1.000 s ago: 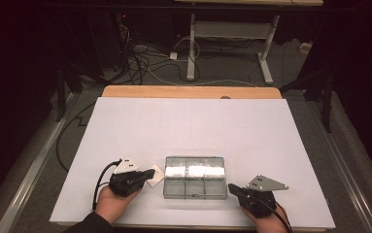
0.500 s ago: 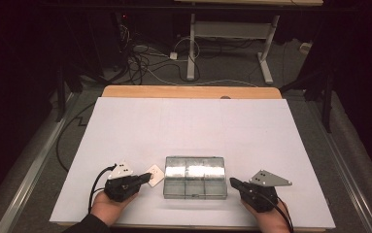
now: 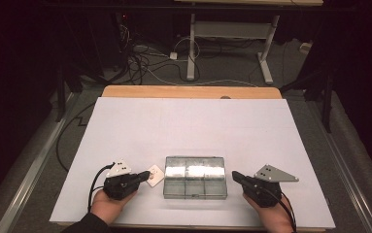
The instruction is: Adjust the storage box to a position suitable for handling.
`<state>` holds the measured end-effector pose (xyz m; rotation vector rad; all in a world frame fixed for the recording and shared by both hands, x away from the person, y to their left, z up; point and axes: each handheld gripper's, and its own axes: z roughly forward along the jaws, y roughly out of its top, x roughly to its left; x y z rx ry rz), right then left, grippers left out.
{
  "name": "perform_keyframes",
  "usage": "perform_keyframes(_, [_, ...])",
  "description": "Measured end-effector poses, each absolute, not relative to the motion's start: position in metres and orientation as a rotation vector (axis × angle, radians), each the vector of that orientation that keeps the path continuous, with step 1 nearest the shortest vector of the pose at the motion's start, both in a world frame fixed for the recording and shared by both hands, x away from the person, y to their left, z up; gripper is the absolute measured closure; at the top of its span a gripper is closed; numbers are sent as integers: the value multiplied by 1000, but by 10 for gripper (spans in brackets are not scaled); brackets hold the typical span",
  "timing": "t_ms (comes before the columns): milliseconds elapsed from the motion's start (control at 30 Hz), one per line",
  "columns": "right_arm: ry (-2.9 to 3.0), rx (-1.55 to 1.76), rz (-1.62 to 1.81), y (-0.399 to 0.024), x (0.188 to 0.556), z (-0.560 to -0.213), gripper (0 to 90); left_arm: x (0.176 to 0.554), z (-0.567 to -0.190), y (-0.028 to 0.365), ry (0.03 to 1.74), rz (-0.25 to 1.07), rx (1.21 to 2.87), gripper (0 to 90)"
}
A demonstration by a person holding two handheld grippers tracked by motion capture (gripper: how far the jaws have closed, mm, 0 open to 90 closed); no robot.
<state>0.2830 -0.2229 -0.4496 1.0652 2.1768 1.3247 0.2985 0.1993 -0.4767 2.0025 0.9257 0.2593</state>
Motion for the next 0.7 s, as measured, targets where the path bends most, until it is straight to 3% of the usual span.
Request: perform_keyframes(700, [2215, 972, 1381, -203, 278, -445, 900, 298, -473, 196, 886, 256, 2025, 877])
